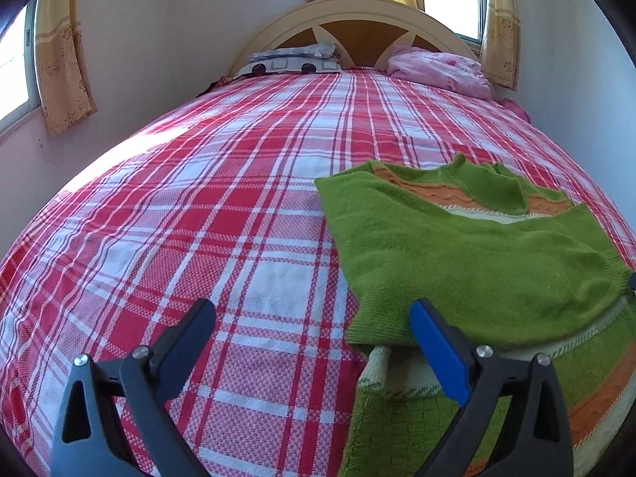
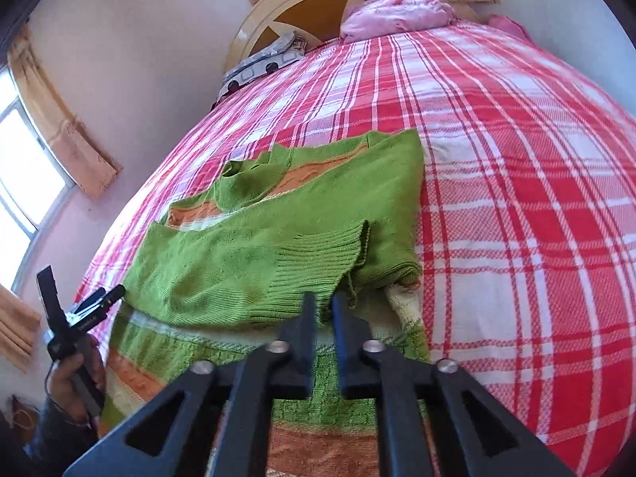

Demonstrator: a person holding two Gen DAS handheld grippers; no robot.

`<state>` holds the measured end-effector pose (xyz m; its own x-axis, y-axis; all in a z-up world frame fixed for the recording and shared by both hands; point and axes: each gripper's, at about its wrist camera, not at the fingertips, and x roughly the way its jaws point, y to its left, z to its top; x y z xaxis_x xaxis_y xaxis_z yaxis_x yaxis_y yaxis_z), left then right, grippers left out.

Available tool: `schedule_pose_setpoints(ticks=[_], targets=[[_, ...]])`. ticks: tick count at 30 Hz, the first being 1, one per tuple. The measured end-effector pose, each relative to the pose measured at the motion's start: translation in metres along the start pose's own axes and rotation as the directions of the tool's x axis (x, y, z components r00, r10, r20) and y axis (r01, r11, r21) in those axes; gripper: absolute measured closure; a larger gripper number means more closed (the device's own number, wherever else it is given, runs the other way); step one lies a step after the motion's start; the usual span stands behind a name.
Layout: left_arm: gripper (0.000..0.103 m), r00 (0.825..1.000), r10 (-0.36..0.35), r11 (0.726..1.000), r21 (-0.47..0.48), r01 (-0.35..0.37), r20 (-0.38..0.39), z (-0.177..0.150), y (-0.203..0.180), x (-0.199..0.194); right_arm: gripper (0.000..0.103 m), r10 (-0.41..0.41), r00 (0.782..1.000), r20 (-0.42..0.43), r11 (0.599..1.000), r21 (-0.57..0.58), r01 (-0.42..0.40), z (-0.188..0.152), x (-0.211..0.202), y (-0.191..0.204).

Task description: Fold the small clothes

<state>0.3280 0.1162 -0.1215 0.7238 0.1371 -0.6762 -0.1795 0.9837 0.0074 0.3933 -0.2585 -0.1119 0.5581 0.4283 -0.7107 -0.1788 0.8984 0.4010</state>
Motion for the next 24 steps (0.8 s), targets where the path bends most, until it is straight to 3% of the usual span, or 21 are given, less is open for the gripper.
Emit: schedule_pose_setpoints(ticks=[2, 4, 5, 7, 8, 13, 16, 19, 22, 24], targets=[[0.002, 1.0, -0.003, 1.0, -0.008, 0.003, -0.001, -0.001, 0.002, 0.0, 0.035, 0.001, 1.0, 0.01, 1.0, 0.015, -0.001, -0.001, 0.002, -0.001], [0.002, 1.0, -0.003, 1.0, -0.014, 0.003, -0.002, -0.002, 0.002, 0.001, 0.036, 0.063, 0.998, 0.005, 0.998, 0.018, -0.063, -0.003, 0.007, 0.001], [0.002, 1.0, -0.003, 1.0, -0.016, 0.003, -0.004, -0.002, 0.003, 0.001, 0.041, 0.066, 0.998, -0.009, 0.998, 0.016, -0.065, -0.003, 0.01, 0.002], [0.002, 1.0, -0.002, 1.0, -0.023, 0.002, -0.003, -0.002, 0.004, 0.001, 0.074, 0.012, 0.999, -0.041, 1.0, -0.014, -0.012, -0.006, 0.018, 0.008], [0.002, 1.0, -0.003, 1.0, -0.025, 0.003, -0.001, -0.002, 0.004, 0.0, 0.102, -0.009, 0.999, -0.041, 1.0, -0.026, 0.008, -0.006, 0.019, 0.009], [0.001, 0.999, 0.03, 1.0, 0.003, -0.03, 0.012, -0.001, 0.003, -0.003, 0.102, -0.081, 0.995, 0.064, 0.992, -0.088, 0.086, -0.006, -0.009, 0.012], [0.001, 0.999, 0.026, 0.999, 0.02, -0.025, -0.023, -0.002, 0.001, 0.004, 0.102, -0.13, 0.99, 0.058, 0.985, -0.107, 0.135, -0.005, -0.01, 0.008], [0.0, 0.999, 0.042, 0.998, 0.037, -0.042, -0.009, -0.002, -0.002, 0.001, 0.102, -0.146, 0.989, 0.024, 0.984, -0.098, 0.147, -0.008, -0.002, 0.001], [0.0, 0.997, 0.042, 0.997, 0.071, -0.037, -0.059, -0.004, -0.007, 0.011, 0.101, -0.175, 0.985, -0.006, 0.982, -0.07, 0.174, -0.011, 0.005, -0.006], [0.0, 0.996, 0.047, 0.996, 0.078, -0.042, -0.07, -0.006, -0.008, 0.014, 0.094, -0.232, 0.973, 0.017, 0.97, -0.077, 0.232, -0.011, -0.002, -0.001]])
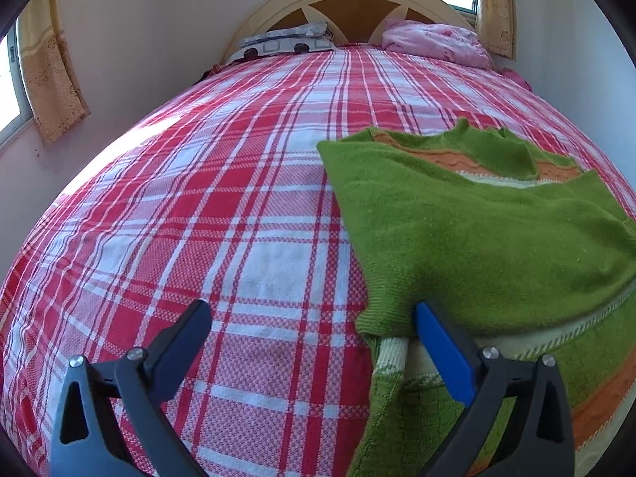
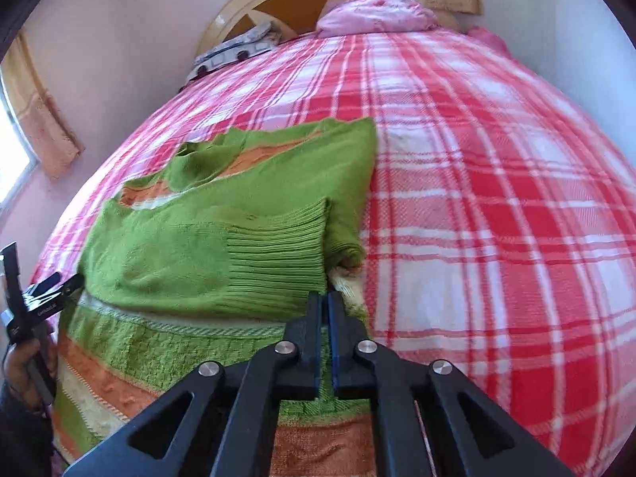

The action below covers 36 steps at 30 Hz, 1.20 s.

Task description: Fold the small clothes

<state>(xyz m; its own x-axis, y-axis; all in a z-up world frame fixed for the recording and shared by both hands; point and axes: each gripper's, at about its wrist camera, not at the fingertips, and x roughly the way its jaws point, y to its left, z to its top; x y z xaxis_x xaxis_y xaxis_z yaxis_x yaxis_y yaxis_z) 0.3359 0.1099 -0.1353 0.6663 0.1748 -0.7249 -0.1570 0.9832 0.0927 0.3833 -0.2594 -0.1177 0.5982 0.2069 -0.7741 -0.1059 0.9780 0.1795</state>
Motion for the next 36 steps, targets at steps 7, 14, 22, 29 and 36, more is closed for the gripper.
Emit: schedule_pose_setpoints(ticks=[7, 14, 22, 29, 36], targets=[[0.0, 1.0, 0.019, 1.0, 0.018, -0.019, 0.004, -0.002, -0.004, -0.001, 0.046, 0.145, 0.983, 0.114, 0.985, -0.115, -0.131, 0.015, -0.03, 0.049], [0.0, 1.0, 0.008, 1.0, 0.008, -0.008, 0.001, -0.003, -0.003, -0.001, 0.046, 0.214, 0.976, -0.032, 0.976, -0.028, -0.215, 0.018, 0.036, 0.037], [0.0, 0.999, 0.016, 1.0, -0.001, -0.016, -0.029, -0.014, -0.002, -0.007, 0.046, 0.136, 0.99, -0.037, 0.985, -0.104, -0.139, 0.002, 0.023, 0.032], [0.0, 1.0, -0.007, 1.0, -0.009, 0.007, -0.002, -0.025, -0.003, -0.026, 0.046, 0.067, 0.997, -0.029, 0.987, -0.146, -0.07, -0.006, 0.012, 0.041], [0.0, 0.995, -0.071, 0.997, -0.012, 0.072, 0.064, -0.037, -0.006, -0.058, 0.044, 0.062, 0.998, -0.003, 0.989, -0.133, -0.061, -0.015, -0.007, 0.043]])
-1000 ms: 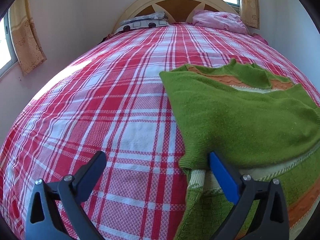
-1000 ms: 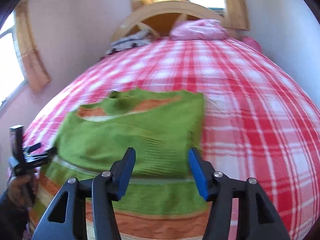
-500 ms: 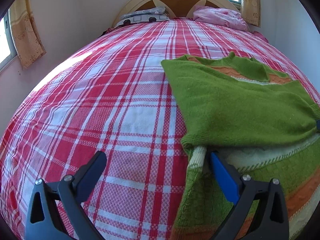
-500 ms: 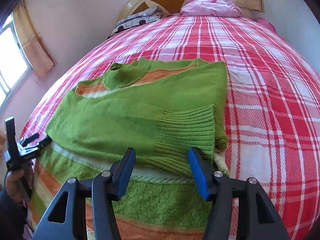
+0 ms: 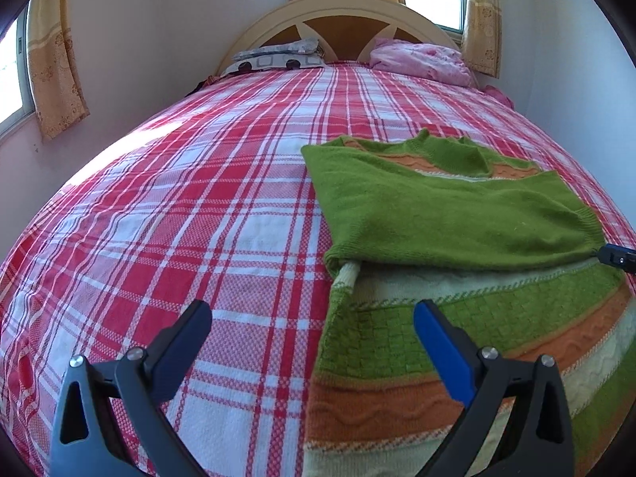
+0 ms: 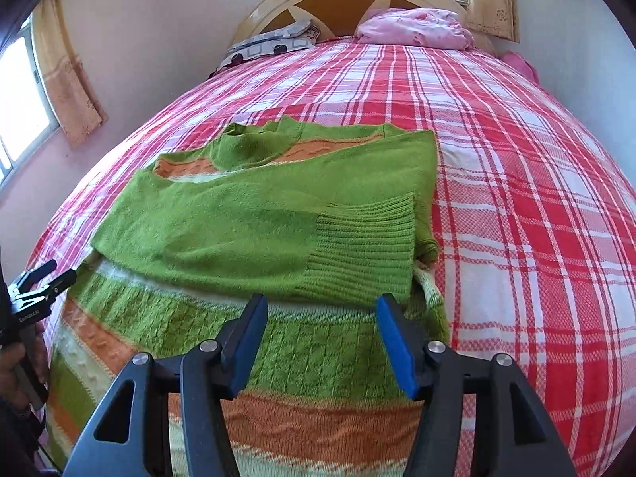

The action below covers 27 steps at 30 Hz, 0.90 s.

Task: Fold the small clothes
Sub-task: 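Open the right tool and pull it back from the sweater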

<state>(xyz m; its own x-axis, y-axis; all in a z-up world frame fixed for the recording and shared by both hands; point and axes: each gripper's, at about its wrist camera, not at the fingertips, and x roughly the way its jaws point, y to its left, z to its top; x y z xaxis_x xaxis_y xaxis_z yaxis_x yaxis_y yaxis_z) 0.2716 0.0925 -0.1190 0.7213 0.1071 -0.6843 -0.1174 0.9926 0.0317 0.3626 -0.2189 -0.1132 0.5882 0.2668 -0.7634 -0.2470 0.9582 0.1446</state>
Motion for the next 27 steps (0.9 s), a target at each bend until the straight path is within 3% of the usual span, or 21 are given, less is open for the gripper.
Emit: schedule_pose_setpoints(ticks=[27], targets=[[0.0, 0.993, -0.119, 0.991, 0.052, 0.119, -0.013, -0.049, -0.022, -0.069, 0.043, 0.041, 0.999, -0.023, 0.999, -0.026, -0.042, -0.077, -0.056, 0.037]])
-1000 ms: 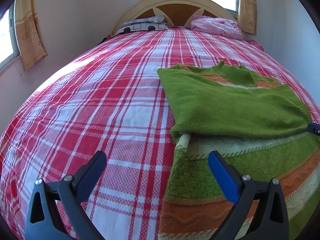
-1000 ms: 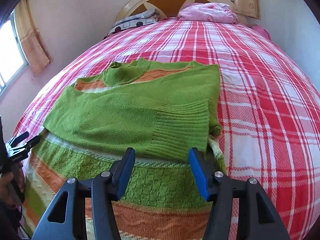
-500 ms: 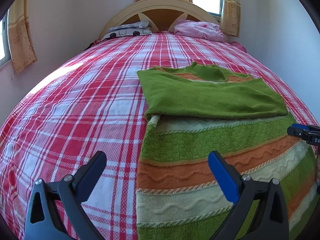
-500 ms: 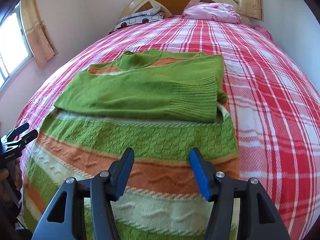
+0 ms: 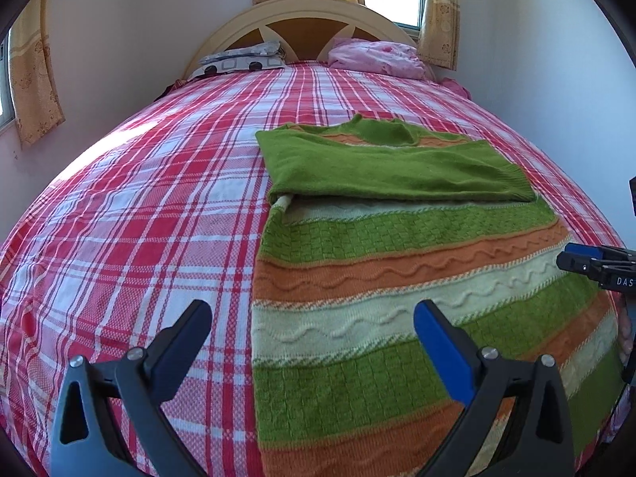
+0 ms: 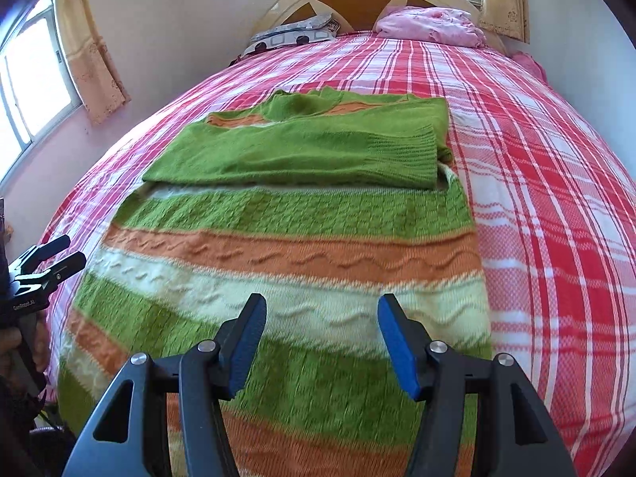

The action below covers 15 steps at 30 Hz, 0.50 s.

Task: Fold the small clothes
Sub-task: 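Open the right tool and pull it back from the sweater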

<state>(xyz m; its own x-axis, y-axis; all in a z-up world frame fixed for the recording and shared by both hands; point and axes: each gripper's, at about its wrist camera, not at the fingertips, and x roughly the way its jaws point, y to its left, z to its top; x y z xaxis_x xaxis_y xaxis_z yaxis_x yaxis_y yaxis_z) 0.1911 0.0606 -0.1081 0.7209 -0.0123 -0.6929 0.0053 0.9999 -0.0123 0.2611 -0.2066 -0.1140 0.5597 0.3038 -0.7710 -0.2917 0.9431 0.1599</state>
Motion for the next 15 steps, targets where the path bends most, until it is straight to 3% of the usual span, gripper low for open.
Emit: schedule_pose_setpoints(ticks=[15], targets=[[0.0, 0.999, -0.033, 0.998, 0.048, 0.034, -0.014, -0.037, -0.009, -0.046, 0.043, 0.017, 0.999, -0.027, 0.998, -0.062, -0.019, -0.04, -0.026, 0.027]])
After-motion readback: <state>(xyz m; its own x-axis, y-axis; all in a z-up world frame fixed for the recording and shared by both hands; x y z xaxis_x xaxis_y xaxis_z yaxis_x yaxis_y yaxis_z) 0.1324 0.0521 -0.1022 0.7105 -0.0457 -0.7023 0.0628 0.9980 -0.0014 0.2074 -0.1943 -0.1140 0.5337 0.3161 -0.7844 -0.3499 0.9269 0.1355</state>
